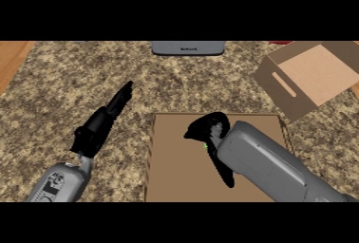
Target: Pick the eggplant from the tray and place it in the cardboard box
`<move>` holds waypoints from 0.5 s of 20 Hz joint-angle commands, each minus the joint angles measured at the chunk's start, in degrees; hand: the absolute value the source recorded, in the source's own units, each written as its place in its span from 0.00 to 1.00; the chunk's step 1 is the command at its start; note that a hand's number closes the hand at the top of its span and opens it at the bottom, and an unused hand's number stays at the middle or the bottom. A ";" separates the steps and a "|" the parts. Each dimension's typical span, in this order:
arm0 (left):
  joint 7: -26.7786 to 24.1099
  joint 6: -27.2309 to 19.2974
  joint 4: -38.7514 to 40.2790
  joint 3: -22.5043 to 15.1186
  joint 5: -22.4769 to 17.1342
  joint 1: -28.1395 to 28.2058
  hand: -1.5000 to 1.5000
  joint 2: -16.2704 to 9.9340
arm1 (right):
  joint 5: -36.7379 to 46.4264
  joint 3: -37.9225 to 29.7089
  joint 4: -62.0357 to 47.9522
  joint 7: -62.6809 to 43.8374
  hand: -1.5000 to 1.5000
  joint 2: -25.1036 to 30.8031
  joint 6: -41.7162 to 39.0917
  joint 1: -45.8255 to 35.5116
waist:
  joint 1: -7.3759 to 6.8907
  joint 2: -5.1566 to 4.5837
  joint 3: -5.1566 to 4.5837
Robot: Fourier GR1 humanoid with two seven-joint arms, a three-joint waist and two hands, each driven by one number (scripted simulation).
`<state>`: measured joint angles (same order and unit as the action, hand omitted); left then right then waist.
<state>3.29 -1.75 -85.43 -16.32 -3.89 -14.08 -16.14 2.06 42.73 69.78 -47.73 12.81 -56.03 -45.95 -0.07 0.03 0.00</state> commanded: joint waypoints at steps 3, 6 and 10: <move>1.87 1.91 -3.08 2.14 0.14 0.50 0.50 -0.25 | 5.47 -0.53 -2.92 0.02 0.00 -1.37 -3.09 2.25 | -0.43 -0.05 0.01; -0.64 0.75 -0.13 0.61 3.07 1.18 0.50 2.49 | 5.12 -0.80 0.20 -1.13 0.00 -1.10 -4.86 5.72 | 0.06 -0.01 0.00; -0.09 2.26 -1.08 2.39 2.20 1.87 0.50 2.30 | 4.87 -3.46 -0.91 -1.48 0.00 -0.11 -10.28 3.86 | -0.05 0.00 -0.01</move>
<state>2.96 0.11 -86.76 -14.67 -2.15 -12.00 -14.77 6.40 40.73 69.76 -46.30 12.98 -60.51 -41.70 -0.11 0.05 -0.01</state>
